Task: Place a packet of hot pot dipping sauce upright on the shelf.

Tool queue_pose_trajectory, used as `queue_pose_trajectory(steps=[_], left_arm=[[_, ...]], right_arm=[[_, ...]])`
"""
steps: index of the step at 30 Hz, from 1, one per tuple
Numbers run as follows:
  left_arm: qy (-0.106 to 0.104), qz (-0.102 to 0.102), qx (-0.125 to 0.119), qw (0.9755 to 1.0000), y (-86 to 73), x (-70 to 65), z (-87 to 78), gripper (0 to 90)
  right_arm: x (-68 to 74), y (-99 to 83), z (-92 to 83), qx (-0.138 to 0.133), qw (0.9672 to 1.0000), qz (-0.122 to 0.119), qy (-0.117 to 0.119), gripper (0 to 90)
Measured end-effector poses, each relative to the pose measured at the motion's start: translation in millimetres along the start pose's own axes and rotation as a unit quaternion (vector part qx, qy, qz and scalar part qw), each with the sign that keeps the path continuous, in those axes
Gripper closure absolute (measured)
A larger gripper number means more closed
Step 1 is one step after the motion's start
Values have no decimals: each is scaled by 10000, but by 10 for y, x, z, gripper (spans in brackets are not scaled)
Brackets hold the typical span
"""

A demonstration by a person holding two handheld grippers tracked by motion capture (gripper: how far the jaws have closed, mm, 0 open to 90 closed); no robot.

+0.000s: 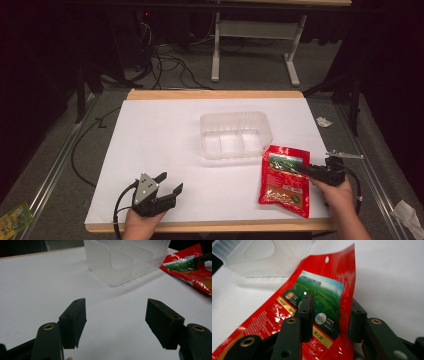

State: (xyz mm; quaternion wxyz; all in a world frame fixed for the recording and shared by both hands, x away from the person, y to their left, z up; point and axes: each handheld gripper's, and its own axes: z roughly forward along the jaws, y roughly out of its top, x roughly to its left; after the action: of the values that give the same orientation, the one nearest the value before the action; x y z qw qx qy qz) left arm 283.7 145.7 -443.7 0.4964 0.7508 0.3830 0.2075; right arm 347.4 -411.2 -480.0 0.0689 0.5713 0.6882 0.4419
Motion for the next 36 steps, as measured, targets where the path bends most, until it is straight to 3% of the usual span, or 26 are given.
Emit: queue_pose_trajectory(steps=[6, 10, 16, 23, 26, 27, 36], left_arm=[[24, -17, -11, 10000, -3, -1, -2, 336], [16, -12, -27, 10000, -3, -17, -7, 336], [-49, -2, -40, 10000, 15, -50, 2, 336], [-191, 47, -76, 9998, 72, -119, 96, 331], [-260, 64, -88, 9996, 98, -137, 134, 330], [-296, 80, -93, 9995, 112, -146, 161, 330], [-456, 114, -87, 9989, 149, -200, 246, 327]], right_arm=[[56, -4, 29, 115, 9990, -123, -405, 805], [67, -9, 29, 93, 9988, -103, -463, 892], [153, -19, -45, -76, 9984, -118, -555, 900], [342, -73, -272, -485, 9961, -303, -675, 900], [452, -99, -375, -725, 9943, -394, -680, 900], [519, -109, -447, -884, 9923, -500, -713, 900], [773, -111, -716, -1475, 9849, -797, -440, 900]])
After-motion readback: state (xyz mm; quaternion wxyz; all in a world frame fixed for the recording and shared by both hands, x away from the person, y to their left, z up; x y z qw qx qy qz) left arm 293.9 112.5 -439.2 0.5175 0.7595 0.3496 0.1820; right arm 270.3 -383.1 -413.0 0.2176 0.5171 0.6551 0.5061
